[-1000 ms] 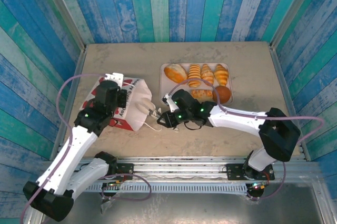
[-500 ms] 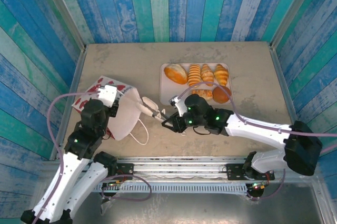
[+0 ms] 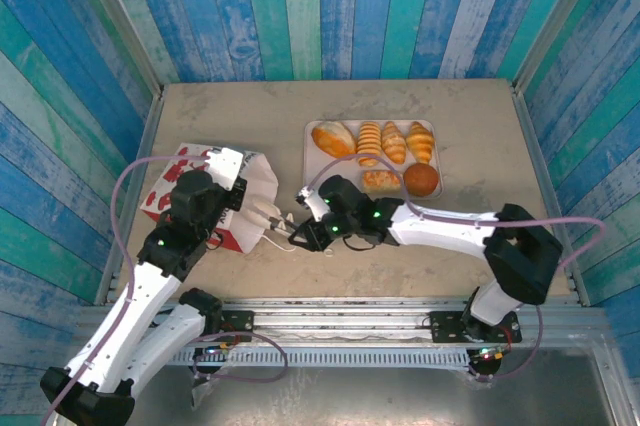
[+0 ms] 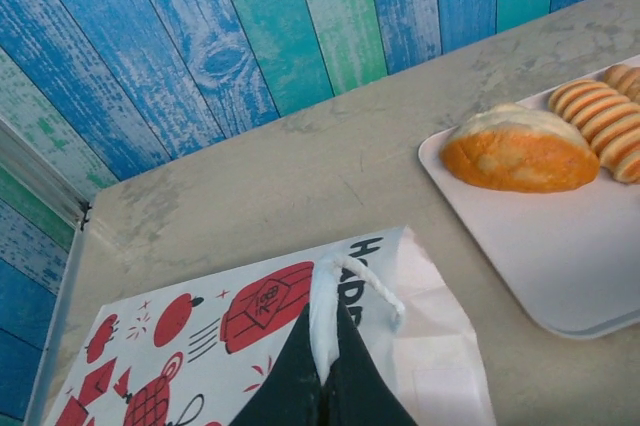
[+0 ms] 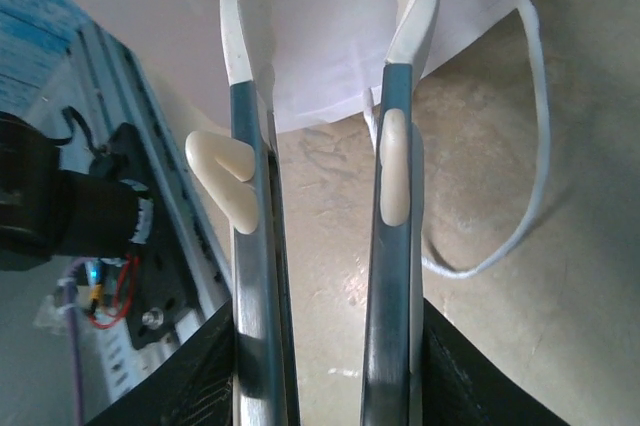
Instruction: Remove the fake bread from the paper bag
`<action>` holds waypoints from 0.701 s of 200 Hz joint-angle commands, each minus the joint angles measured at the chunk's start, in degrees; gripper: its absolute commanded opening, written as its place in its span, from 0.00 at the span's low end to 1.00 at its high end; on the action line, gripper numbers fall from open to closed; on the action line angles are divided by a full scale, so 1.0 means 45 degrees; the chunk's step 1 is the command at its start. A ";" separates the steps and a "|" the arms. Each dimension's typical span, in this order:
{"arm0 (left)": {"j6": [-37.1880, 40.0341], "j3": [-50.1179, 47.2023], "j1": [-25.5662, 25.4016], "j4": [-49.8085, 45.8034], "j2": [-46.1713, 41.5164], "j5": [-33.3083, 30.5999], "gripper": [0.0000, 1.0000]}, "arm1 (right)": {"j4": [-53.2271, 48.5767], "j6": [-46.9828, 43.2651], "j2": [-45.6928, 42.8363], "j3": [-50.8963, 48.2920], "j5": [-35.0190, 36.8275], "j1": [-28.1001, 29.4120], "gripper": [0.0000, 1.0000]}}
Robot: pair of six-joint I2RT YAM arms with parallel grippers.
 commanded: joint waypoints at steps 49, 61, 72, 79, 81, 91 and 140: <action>-0.1700 0.1497 -0.0031 -0.1108 0.0200 0.1006 0.00 | -0.1166 -0.2927 0.3704 0.4346 0.0692 0.0355 0.46; -0.1825 0.1641 -0.0020 -0.1261 0.0302 0.1111 0.00 | -0.1521 -0.3171 0.4288 0.5142 0.0856 0.0482 0.47; -0.1947 0.1778 -0.0027 -0.1409 0.0434 0.1232 0.00 | -0.1692 -0.3324 0.4657 0.5696 0.1331 0.0664 0.49; -0.2016 0.1902 -0.0032 -0.1499 0.0545 0.1326 0.00 | -0.1798 -0.3428 0.4947 0.6053 0.1564 0.0760 0.50; -0.2029 0.1927 -0.0031 -0.1525 0.0556 0.1350 0.00 | -0.1870 -0.3467 0.5036 0.6174 0.1617 0.0767 0.51; -0.2130 0.2099 -0.0028 -0.1653 0.0709 0.1526 0.00 | -0.2354 -0.3635 0.5515 0.6865 0.1815 0.0848 0.51; -0.2494 0.3097 -0.0029 -0.2551 0.1392 0.2083 0.00 | -0.3494 -0.3870 0.7018 0.8988 0.3111 0.1126 0.55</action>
